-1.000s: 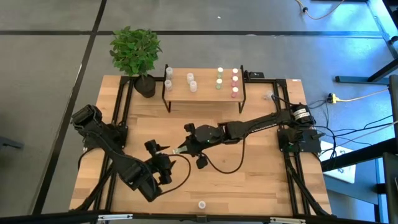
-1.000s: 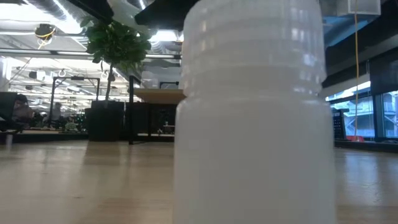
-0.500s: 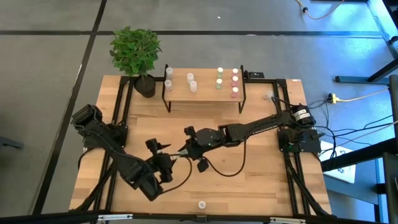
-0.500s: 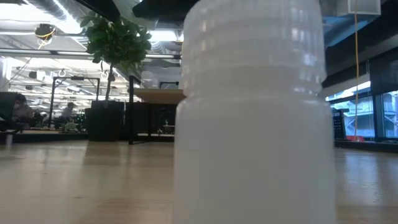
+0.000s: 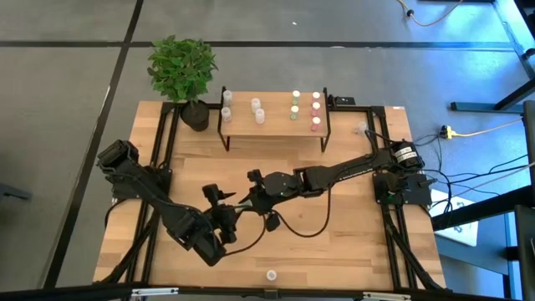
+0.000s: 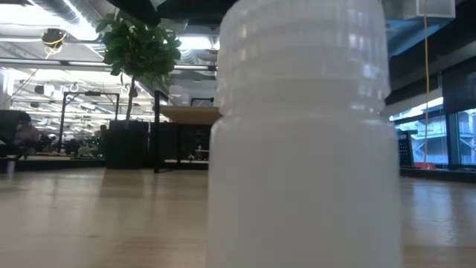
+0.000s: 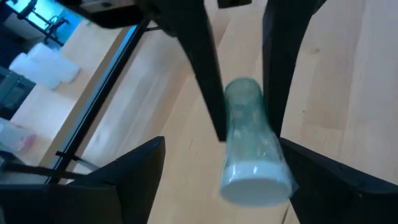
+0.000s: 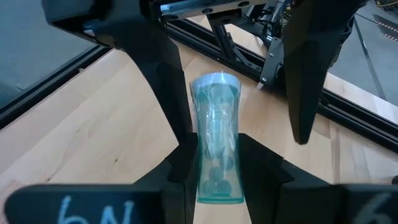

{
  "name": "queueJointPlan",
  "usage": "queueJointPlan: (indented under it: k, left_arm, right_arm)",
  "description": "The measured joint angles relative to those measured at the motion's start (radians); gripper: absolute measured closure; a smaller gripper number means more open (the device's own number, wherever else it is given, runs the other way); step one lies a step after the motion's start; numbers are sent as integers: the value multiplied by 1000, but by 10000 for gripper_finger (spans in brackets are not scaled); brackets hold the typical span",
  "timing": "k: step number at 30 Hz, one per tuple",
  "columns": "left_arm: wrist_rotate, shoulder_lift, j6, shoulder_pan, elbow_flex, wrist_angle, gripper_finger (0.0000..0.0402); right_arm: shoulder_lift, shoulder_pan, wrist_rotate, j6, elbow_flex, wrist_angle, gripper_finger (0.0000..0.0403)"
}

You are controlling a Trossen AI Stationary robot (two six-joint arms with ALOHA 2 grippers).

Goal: Pick and place medicine bottles onto shelf by color
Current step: Put the green pill bottle on the shelf aligned with the other green pill bottles

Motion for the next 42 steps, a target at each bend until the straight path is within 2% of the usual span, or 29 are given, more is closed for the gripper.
queueJointPlan:
  k: [30, 42]
  left_arm:
    - [28, 0, 38, -10, 0, 15, 306]
    - [29, 0, 39, -10, 0, 15, 313]
  right_arm:
    - [0, -1, 3, 2, 0, -1, 306]
    - [0, -2, 1, 9, 1, -5, 306]
